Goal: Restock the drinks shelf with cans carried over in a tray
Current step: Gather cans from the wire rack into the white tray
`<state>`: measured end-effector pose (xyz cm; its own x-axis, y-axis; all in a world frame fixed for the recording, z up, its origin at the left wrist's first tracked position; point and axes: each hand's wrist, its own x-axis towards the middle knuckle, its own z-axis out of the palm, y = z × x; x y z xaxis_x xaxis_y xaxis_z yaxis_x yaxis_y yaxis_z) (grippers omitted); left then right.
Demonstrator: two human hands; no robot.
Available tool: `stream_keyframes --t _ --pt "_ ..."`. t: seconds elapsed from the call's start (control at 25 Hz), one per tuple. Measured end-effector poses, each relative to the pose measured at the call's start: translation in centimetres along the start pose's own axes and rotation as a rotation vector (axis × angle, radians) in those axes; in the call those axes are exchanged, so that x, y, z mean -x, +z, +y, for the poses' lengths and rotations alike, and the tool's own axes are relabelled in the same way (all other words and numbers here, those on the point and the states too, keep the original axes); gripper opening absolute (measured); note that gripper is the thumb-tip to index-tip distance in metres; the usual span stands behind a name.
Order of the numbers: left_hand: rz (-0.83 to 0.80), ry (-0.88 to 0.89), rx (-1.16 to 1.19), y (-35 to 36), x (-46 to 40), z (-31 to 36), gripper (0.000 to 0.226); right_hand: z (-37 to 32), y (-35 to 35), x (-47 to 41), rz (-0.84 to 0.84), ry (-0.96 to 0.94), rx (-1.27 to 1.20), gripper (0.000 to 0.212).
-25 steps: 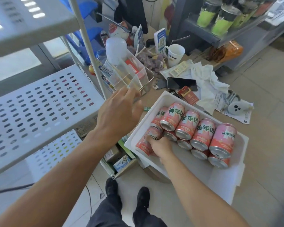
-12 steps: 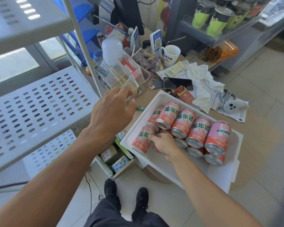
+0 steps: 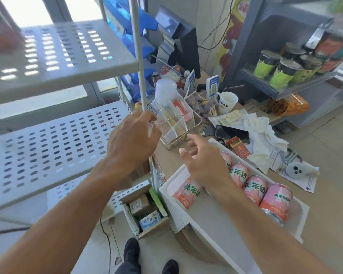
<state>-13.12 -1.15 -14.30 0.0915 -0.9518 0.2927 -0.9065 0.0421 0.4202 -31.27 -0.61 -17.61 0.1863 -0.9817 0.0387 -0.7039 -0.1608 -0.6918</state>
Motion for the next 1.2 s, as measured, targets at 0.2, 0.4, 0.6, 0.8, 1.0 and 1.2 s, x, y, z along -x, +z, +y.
stream_keyframes --t 0.2,0.4,0.6,0.8,1.0,1.2 --pt "0.16 -0.07 -0.051 -5.7 0.3 -1.3 0.024 -6.6 -0.9 -2.0 0.09 -0.359 0.082 0.049" --pt "0.315 -0.179 -0.109 -11.4 0.5 -4.4 0.022 -14.1 -0.3 -5.1 0.144 -0.632 0.126 0.044" --pt "0.381 -0.255 -0.195 -15.2 0.4 -7.5 0.028 -21.5 1.2 -9.5 0.14 -0.8 0.069 0.049" --pt "0.391 -0.309 -0.246 -16.9 -1.0 -10.3 0.031 -28.4 4.5 -15.5 0.058 -0.869 0.083 0.054" --pt "0.388 -0.334 -0.239 -16.7 -2.7 -13.0 0.034 -32.6 9.0 -21.4 -0.043 -0.783 0.133 0.061" --pt "0.39 -0.324 -0.226 -16.3 -4.3 -14.7 0.035 -34.5 12.6 -25.4 -0.086 -0.738 0.099 0.064"
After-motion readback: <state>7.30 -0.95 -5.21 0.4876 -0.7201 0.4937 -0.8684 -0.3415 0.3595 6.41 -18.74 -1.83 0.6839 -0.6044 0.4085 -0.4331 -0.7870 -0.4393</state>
